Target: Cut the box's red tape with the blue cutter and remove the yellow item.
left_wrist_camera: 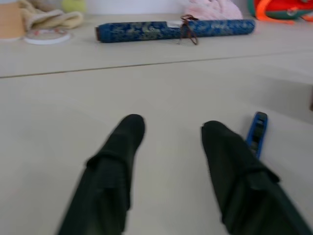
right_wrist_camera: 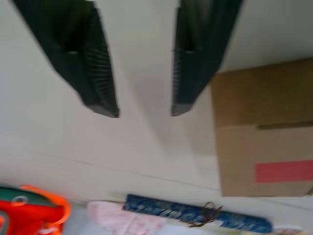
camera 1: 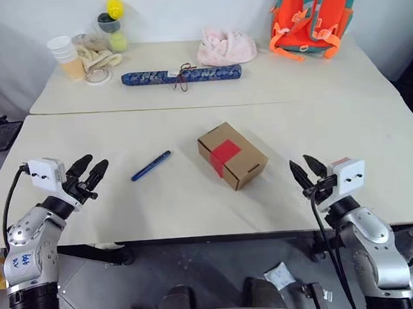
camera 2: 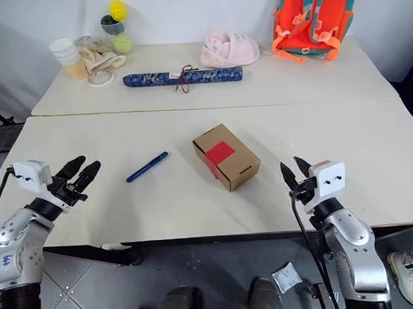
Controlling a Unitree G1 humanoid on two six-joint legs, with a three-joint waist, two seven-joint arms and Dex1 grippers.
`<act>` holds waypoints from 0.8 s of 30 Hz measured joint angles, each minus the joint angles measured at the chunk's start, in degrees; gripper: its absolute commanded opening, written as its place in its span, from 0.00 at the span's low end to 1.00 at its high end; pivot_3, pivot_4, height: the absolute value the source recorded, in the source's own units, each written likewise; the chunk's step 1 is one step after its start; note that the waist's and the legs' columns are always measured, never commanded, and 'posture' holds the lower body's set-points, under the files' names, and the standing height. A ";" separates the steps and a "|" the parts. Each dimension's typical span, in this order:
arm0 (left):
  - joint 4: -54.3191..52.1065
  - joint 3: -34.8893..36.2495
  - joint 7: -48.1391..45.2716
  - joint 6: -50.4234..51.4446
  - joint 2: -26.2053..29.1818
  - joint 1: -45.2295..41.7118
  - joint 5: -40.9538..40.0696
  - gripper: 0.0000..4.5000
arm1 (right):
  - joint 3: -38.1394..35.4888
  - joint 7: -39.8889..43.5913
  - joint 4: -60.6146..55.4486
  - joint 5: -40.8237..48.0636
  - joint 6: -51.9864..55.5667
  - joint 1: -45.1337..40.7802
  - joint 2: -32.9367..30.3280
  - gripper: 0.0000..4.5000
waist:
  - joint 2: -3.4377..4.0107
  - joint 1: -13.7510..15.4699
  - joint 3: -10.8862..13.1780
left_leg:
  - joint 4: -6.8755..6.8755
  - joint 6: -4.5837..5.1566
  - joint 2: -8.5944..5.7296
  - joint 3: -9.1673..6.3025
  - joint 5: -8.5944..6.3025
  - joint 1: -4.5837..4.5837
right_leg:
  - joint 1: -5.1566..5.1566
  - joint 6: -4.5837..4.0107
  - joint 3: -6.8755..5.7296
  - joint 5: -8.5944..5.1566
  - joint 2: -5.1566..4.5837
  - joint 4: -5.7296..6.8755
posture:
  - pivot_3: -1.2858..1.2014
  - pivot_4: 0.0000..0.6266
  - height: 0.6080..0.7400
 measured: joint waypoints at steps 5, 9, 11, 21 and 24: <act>8.60 -5.66 -4.92 -0.16 2.39 -11.88 2.76 0.01 | 3.40 3.33 -4.21 -0.13 5.75 1.10 -4.88 0.00 | -0.09 1.44 0.03 | 0.18 0.03 -0.03 0.01 -0.01 -0.07 | 0.03 -0.02 -0.01 0.01 0.01 -0.06 | 0.52 0.24 1.00; 19.29 -13.34 -7.28 -2.13 1.13 -24.68 8.32 0.01 | 5.67 3.15 -4.49 -1.44 7.81 0.10 -5.17 0.00 | -0.10 1.59 0.02 | 0.20 0.08 -0.06 0.08 -0.04 -0.08 | 0.03 -0.01 0.00 0.03 0.00 -0.06 | 0.52 0.24 1.00; 23.68 -15.42 -8.10 -2.42 -0.30 -28.74 9.68 0.01 | 5.81 1.41 -3.84 -2.96 8.38 -1.65 -4.57 0.00 | -0.11 1.33 0.03 | 0.14 0.07 -0.05 0.14 -0.04 -0.09 | -0.03 -0.01 0.00 0.03 0.00 -0.07 | 0.52 0.24 1.00; 17.49 -25.66 -22.26 7.17 -2.98 -27.99 9.06 0.01 | 6.41 -5.75 14.00 -12.48 1.46 -15.02 -0.63 0.00 | -0.13 -0.58 0.04 | 0.11 0.07 0.04 0.19 -0.04 -0.06 | -0.07 -0.01 -0.02 0.03 0.02 -0.04 | 0.52 0.24 1.00; 16.98 -27.11 -22.48 7.00 -5.98 -28.53 9.60 0.01 | 8.62 -1.72 20.39 -12.42 -2.17 -18.55 -0.13 0.00 | -0.13 -0.32 0.05 | 0.22 0.07 0.03 0.19 -0.04 -0.07 | -0.01 -0.01 -0.01 0.03 0.02 -0.04 | 0.52 0.24 1.00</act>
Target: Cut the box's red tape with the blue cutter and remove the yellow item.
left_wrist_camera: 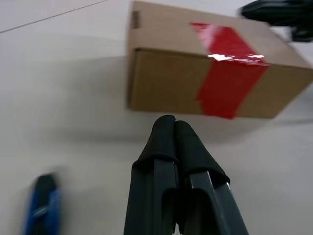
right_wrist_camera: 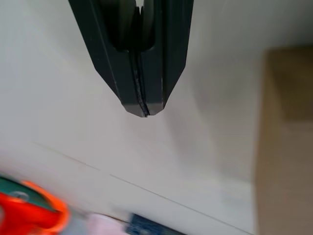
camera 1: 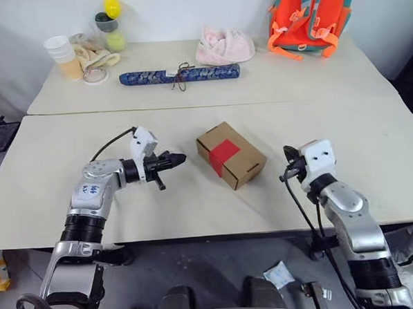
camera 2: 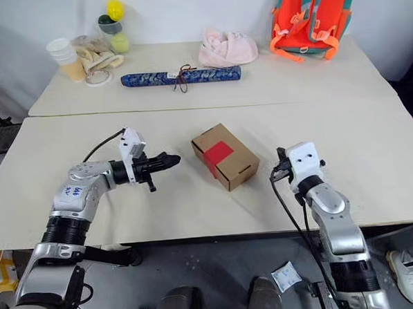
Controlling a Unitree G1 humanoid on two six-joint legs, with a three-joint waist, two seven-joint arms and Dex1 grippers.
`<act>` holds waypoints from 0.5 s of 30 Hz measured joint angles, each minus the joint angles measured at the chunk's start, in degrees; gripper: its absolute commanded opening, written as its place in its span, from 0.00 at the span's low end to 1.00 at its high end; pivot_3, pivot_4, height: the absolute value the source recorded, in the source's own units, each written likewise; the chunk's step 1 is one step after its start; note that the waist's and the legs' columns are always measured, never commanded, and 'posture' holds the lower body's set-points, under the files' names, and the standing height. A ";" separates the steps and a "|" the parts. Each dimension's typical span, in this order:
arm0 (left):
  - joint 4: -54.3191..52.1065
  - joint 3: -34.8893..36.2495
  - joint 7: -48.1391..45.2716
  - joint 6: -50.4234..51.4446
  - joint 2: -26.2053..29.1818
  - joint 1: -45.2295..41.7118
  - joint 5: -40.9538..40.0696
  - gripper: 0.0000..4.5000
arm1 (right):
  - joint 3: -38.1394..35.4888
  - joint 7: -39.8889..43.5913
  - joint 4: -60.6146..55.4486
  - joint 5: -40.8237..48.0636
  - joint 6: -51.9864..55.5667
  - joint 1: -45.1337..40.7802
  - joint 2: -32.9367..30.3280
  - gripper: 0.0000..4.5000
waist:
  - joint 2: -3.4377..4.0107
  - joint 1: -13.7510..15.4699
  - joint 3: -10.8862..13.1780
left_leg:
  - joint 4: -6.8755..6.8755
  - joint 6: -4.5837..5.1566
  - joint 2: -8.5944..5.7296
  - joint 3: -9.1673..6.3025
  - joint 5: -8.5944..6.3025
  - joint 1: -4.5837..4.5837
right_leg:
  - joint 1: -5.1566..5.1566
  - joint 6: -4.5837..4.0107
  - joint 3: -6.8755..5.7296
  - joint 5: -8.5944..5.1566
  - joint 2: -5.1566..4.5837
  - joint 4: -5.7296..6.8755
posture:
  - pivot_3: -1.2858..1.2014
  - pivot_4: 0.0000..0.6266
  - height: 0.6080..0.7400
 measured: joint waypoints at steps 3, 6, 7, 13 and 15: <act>3.54 -1.19 1.86 -0.69 -4.43 -2.38 1.15 0.01 | 2.26 5.35 3.52 0.93 -2.08 -2.37 0.05 0.00 | -0.02 0.53 0.01 | 0.15 0.01 0.00 -0.02 -0.01 -0.14 | -0.01 0.00 -0.03 0.00 0.00 -0.03 | 0.52 0.24 1.00; 8.06 -1.00 3.60 -2.37 -6.14 -5.47 2.16 0.01 | 2.99 10.77 2.96 3.32 -1.75 -1.79 -0.76 0.00 | -0.03 0.35 0.02 | 0.14 0.02 0.00 -0.02 -0.01 -0.15 | -0.01 0.01 -0.05 0.01 0.00 -0.03 | 0.52 0.24 1.00; 9.25 -0.69 4.22 -2.99 -6.61 -6.40 2.39 0.01 | 2.95 12.12 2.15 4.19 -0.95 -1.17 -1.33 0.00 | -0.03 0.36 0.02 | 0.14 0.02 0.00 -0.02 -0.01 -0.14 | -0.01 0.01 -0.06 0.01 0.00 -0.02 | 0.52 0.24 1.00; 15.66 0.01 7.42 -6.30 -10.54 -9.78 3.67 0.01 | 3.39 18.91 -9.73 10.75 9.13 4.42 -5.73 0.00 | -0.05 0.59 0.03 | 0.17 0.02 0.00 -0.03 -0.02 -0.16 | -0.01 0.01 -0.07 0.01 0.00 -0.03 | 0.52 0.24 1.00; 17.11 0.01 7.70 -7.10 -11.06 -10.71 4.13 0.01 | 4.35 20.65 -14.95 13.45 13.06 6.14 -6.38 0.00 | -0.06 0.61 0.03 | 0.18 0.02 0.00 -0.03 -0.02 -0.17 | -0.01 0.01 -0.07 0.01 0.00 -0.04 | 0.52 0.24 1.00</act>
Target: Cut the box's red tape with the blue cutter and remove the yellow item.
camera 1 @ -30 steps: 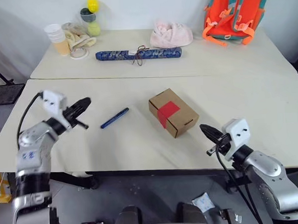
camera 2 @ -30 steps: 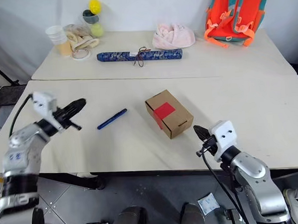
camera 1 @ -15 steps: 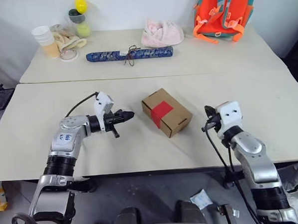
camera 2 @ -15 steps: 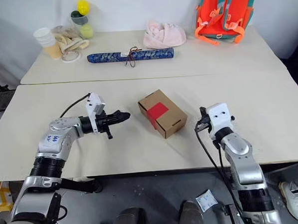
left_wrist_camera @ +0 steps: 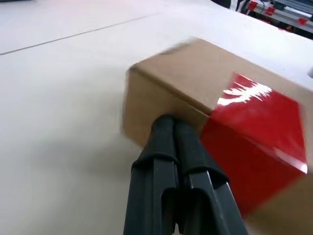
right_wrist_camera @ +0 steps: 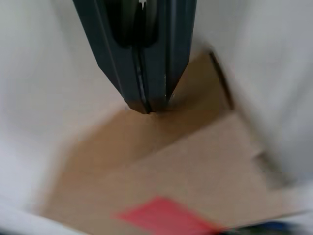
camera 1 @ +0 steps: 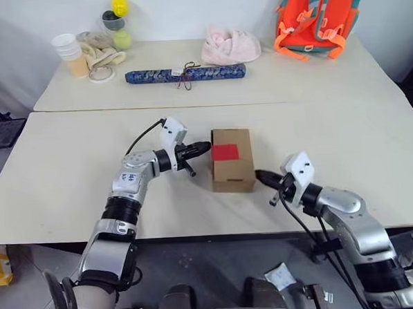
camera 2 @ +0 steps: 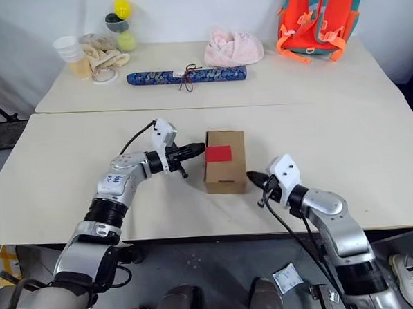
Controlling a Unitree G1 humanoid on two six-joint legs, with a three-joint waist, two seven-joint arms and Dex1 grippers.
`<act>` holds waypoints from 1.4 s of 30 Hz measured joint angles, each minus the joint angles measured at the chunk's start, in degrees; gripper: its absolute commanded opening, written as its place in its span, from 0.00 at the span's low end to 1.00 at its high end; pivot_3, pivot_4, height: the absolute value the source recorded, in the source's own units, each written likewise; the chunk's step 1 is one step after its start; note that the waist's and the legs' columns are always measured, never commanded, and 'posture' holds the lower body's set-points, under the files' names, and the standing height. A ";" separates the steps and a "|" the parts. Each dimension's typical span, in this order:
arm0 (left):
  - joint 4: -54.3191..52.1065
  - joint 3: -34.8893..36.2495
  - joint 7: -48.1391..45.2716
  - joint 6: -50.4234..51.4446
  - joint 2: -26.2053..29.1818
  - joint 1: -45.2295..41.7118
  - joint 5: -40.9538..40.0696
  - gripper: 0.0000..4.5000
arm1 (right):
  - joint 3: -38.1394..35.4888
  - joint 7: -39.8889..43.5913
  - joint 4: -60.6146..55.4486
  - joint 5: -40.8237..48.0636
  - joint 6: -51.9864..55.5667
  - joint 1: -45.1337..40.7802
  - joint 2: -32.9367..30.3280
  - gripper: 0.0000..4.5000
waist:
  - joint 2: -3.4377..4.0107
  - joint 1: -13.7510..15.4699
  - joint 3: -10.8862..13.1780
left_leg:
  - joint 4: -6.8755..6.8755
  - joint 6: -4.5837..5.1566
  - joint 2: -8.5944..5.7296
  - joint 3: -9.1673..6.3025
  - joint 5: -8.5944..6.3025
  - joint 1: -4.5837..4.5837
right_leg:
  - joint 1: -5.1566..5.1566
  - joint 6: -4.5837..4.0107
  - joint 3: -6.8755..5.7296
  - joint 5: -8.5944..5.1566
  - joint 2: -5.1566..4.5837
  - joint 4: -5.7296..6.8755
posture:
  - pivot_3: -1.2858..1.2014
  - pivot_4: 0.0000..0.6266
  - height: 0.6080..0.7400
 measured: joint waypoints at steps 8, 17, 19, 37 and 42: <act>2.44 1.28 -0.23 -1.76 -0.03 -1.90 0.20 0.01 | 3.33 1.93 -13.66 9.17 14.18 2.43 -1.76 0.00 | -0.02 -0.01 0.01 | 0.09 0.01 0.01 0.00 -0.01 -0.04 | -0.01 0.00 0.00 0.00 0.00 0.00 | 0.52 0.24 1.00; -16.31 2.82 -21.13 8.32 19.98 9.74 -6.40 0.01 | -7.35 -3.41 -5.79 5.39 14.47 1.58 -7.98 0.00 | -0.02 0.08 0.01 | 0.09 0.02 0.03 0.02 -0.10 -0.01 | -0.03 0.00 0.02 0.00 -0.01 0.07 | 0.52 0.24 1.00; -22.42 1.38 -23.91 13.41 21.63 14.92 -8.13 0.01 | -7.76 -5.54 -1.20 2.39 13.26 0.03 -8.23 0.00 | -0.03 0.27 0.02 | 0.16 0.03 0.05 0.02 -0.10 -0.04 | -0.04 0.00 0.02 0.00 0.00 0.08 | 0.52 0.24 1.00; -23.28 -2.42 -7.09 11.01 8.51 13.58 -3.32 0.01 | -6.50 0.70 5.56 1.78 6.64 -2.00 -5.42 0.00 | -0.01 1.32 0.02 | 0.31 0.05 0.11 0.05 -0.12 -0.08 | 0.00 -0.03 0.02 0.01 0.05 0.03 | 0.52 0.24 1.00; -11.84 -0.34 -2.53 5.94 3.35 4.85 -2.08 0.01 | -5.68 5.92 -6.83 9.27 15.07 4.69 -9.66 0.00 | -0.02 1.41 0.03 | 0.35 0.07 0.09 0.04 -0.13 -0.12 | 0.01 -0.02 0.01 0.01 0.05 0.01 | 0.52 0.24 1.00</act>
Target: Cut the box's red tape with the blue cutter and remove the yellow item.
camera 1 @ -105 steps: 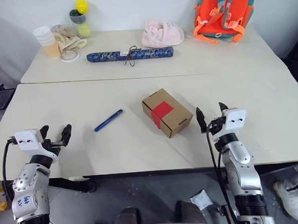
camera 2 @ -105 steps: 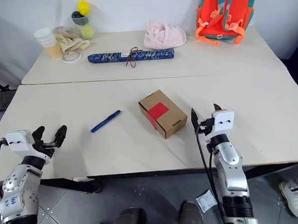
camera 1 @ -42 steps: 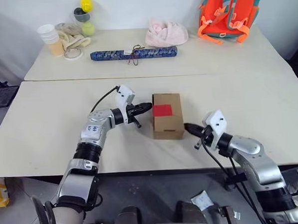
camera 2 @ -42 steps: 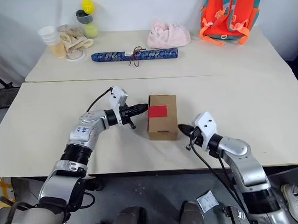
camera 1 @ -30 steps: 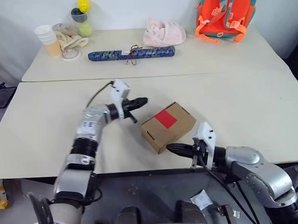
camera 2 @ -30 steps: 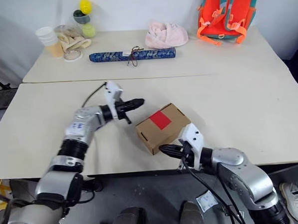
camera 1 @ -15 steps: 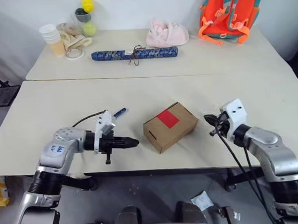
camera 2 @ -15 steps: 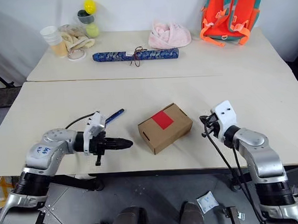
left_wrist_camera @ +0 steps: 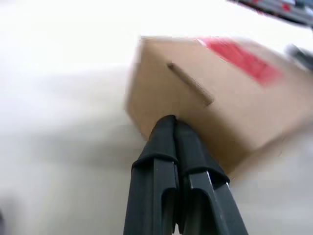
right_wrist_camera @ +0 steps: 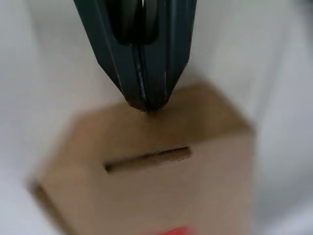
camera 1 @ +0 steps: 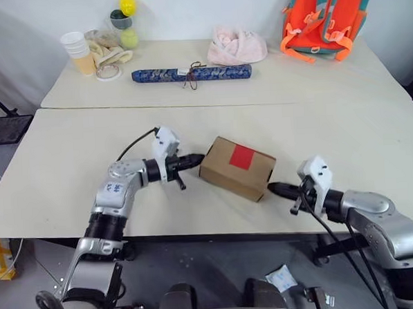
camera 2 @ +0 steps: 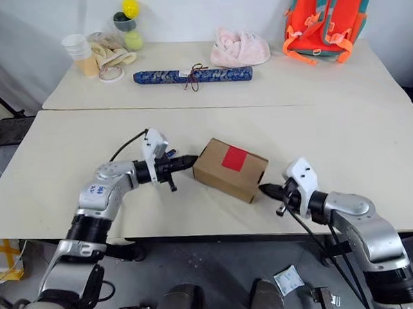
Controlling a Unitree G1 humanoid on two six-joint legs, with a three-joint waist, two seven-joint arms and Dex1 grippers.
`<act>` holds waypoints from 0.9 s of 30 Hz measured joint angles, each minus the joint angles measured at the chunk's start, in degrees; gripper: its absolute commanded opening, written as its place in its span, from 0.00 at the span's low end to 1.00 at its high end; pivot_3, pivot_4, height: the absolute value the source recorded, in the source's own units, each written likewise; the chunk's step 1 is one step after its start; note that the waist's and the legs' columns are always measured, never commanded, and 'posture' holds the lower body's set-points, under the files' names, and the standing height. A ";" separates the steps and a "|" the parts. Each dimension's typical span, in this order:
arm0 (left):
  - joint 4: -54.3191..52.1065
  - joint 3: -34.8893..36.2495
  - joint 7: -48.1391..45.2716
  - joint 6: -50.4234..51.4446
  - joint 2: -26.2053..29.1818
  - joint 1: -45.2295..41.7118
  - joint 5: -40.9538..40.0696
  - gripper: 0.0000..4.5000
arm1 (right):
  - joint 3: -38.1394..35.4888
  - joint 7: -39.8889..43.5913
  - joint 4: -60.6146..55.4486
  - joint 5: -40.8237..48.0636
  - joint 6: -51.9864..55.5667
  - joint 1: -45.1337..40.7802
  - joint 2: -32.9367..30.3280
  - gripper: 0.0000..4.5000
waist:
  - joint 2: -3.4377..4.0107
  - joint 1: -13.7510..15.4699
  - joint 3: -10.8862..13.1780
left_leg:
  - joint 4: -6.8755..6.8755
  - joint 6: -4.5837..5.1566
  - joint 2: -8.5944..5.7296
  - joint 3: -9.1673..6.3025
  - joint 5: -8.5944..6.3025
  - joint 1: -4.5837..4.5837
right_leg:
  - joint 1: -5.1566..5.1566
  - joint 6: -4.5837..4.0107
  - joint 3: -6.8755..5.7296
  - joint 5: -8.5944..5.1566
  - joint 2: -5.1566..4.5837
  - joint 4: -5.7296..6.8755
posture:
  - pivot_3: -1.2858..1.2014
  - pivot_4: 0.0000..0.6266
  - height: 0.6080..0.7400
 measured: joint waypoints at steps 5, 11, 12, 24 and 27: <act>6.01 -0.03 0.48 -3.46 -0.91 -4.23 1.23 0.01 | 0.20 -0.99 -7.23 4.44 5.04 3.11 -0.58 0.00 | -0.01 -0.38 0.00 | -0.04 -0.01 0.03 0.01 -0.01 0.02 | -0.01 0.00 -0.01 0.00 0.02 0.00 | 0.52 0.24 1.00; 4.17 -0.17 -7.03 -3.20 9.30 -0.21 2.21 0.01 | -4.97 -5.33 -7.40 3.13 4.91 6.27 -2.20 0.00 | 0.00 -0.38 0.00 | -0.05 -0.03 0.05 0.04 -0.02 0.03 | -0.05 0.00 0.00 0.00 0.02 0.01 | 0.52 0.24 1.00; 2.72 -0.11 -8.73 -2.61 10.78 1.45 2.05 0.01 | -6.21 -5.81 -7.09 2.69 4.77 6.41 -2.28 0.00 | 0.00 -0.25 0.00 | -0.03 -0.03 0.05 0.04 -0.02 0.03 | -0.04 0.00 0.00 0.00 0.02 0.01 | 0.52 0.24 1.00; -24.95 8.62 -11.37 6.56 14.06 20.67 -9.41 0.18 | -9.24 -4.13 5.78 -2.71 -14.13 -0.12 0.73 0.12 | 0.02 -1.06 0.02 | 0.00 -0.15 0.34 0.07 -0.16 0.06 | -0.05 -0.05 0.02 0.02 0.27 0.02 | 0.52 0.24 1.00; -27.27 17.36 -10.21 5.79 19.47 26.89 -11.20 0.39 | -13.34 0.90 4.36 2.03 -15.46 0.34 -0.62 0.35 | 0.04 -1.60 0.01 | -0.02 -0.18 0.42 0.08 -0.19 0.15 | -0.02 -0.08 0.03 0.03 0.34 0.02 | 0.52 0.24 1.00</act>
